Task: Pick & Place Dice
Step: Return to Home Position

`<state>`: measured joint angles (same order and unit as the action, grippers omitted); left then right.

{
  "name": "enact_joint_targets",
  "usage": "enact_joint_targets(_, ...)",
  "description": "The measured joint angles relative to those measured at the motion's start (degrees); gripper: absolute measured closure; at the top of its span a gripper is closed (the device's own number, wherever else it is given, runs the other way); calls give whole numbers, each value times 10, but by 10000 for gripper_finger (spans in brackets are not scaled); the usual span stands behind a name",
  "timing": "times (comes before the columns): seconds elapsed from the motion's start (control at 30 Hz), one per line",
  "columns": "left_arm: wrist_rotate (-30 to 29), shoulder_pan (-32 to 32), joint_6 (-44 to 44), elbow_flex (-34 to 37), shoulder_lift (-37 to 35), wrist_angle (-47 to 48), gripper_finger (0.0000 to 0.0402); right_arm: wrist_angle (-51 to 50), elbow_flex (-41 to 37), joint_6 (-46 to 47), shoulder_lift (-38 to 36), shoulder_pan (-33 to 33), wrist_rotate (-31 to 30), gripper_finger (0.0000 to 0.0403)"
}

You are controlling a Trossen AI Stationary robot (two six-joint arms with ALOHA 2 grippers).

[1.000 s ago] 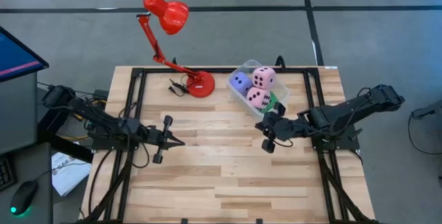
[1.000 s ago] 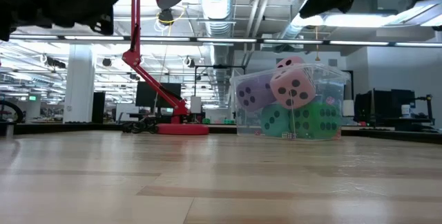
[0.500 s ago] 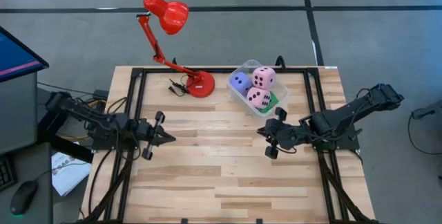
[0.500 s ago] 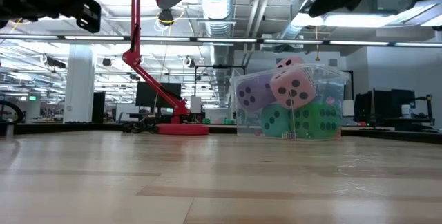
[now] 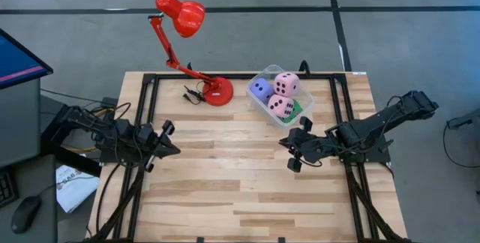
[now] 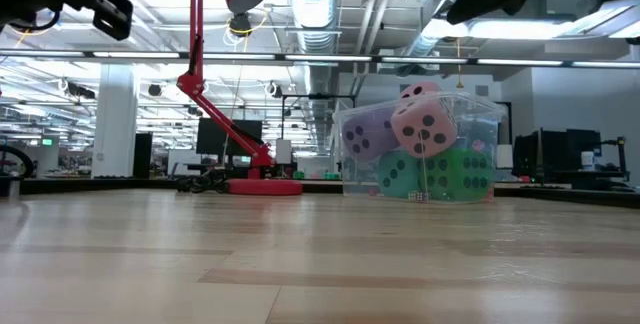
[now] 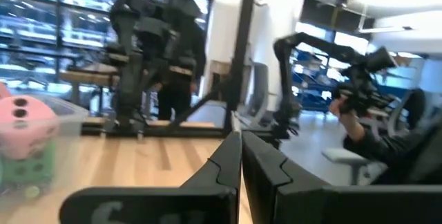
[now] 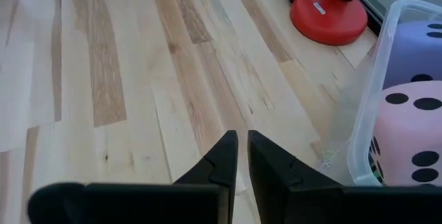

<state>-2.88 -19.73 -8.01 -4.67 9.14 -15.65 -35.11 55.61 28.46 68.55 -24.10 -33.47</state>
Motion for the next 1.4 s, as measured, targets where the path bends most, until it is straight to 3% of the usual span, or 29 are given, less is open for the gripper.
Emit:
enact_joint_targets(0.37, 163, 0, 51, 0, -57, 24, 401, 7, 0, -3, -2, -31, -10, 371)
enact_joint_targets(0.9, 167, 0, 67, -14, -91, 86, 401, 9, -1, -27, -94, -71, -26, 372)
enact_joint_targets(1.4, 163, 0, 82, 16, -91, 113, 401, 3, 0, -36, -117, -69, -26, 372)
